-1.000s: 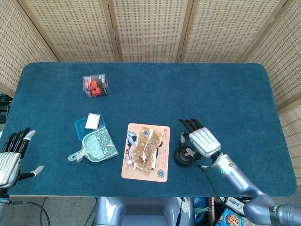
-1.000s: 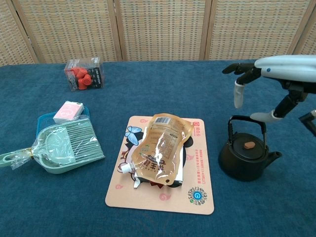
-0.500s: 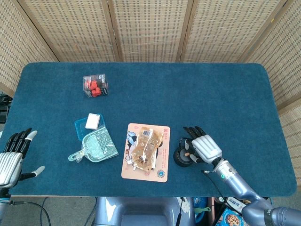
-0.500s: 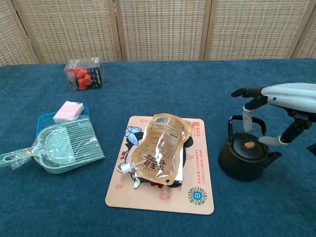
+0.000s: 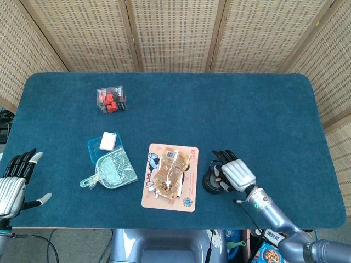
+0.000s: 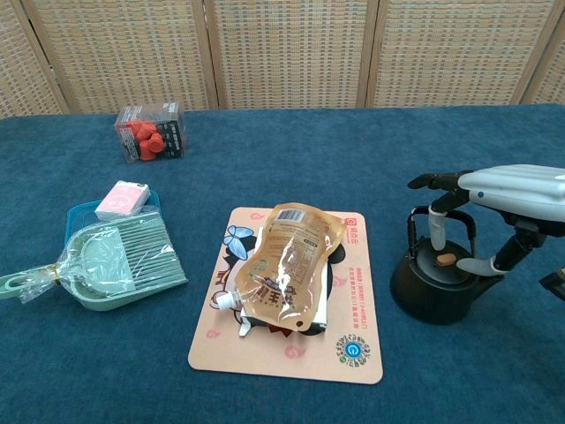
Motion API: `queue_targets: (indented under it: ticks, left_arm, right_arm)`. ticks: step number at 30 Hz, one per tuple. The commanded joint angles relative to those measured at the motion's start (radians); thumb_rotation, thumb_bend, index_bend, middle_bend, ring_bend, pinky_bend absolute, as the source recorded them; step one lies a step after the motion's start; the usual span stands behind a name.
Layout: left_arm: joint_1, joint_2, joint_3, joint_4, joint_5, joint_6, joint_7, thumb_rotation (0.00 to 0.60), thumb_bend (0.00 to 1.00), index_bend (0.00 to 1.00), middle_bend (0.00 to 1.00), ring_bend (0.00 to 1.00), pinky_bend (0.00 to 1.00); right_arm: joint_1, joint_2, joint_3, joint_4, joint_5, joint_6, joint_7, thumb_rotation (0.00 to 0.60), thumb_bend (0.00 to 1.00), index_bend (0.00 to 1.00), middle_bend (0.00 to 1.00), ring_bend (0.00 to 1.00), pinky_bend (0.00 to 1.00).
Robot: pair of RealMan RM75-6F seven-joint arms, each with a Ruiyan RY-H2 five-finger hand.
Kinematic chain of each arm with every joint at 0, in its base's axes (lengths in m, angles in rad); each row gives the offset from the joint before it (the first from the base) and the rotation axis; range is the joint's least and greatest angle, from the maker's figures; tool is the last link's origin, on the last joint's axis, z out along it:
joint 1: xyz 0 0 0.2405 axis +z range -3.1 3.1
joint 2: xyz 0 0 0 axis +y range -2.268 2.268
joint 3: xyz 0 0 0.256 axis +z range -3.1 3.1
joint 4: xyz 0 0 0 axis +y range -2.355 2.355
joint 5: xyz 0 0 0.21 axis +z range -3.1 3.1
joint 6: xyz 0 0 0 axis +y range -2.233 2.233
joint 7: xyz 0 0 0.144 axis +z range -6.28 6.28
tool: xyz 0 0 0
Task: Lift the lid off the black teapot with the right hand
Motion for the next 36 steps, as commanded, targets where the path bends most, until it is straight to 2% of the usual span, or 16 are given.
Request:
queue_targets:
  ticks: [1,19,27,36]
  left_arm:
    - [-0.001,0.000,0.000,0.001,-0.002,-0.003,-0.001,0.600,0.17,0.00,0.00,0.00,0.00]
    - [-0.004,-0.001,0.000,-0.001,-0.006,-0.008,0.004,0.600,0.17,0.00,0.00,0.00,0.00]
    - [-0.007,0.001,0.002,-0.002,-0.005,-0.013,0.000,0.600,0.17,0.00,0.00,0.00,0.00]
    - [-0.008,0.000,0.001,-0.001,-0.009,-0.015,0.000,0.600,0.17,0.00,0.00,0.00,0.00]
  right_arm:
    - [0.002,-0.005,0.000,-0.001,0.005,0.003,-0.010,0.600,0.51,0.50,0.00,0.00,0.00]
    - [0.007,-0.022,-0.011,0.019,0.027,0.001,-0.022,0.600,0.51,0.52,0.00,0.00,0.00]
    - [0.003,-0.030,-0.016,0.029,0.015,0.015,-0.022,0.600,0.52,0.63,0.03,0.00,0.00]
    - [-0.003,-0.008,0.000,-0.012,-0.014,0.052,0.021,0.600,0.52,0.64,0.04,0.00,0.00]
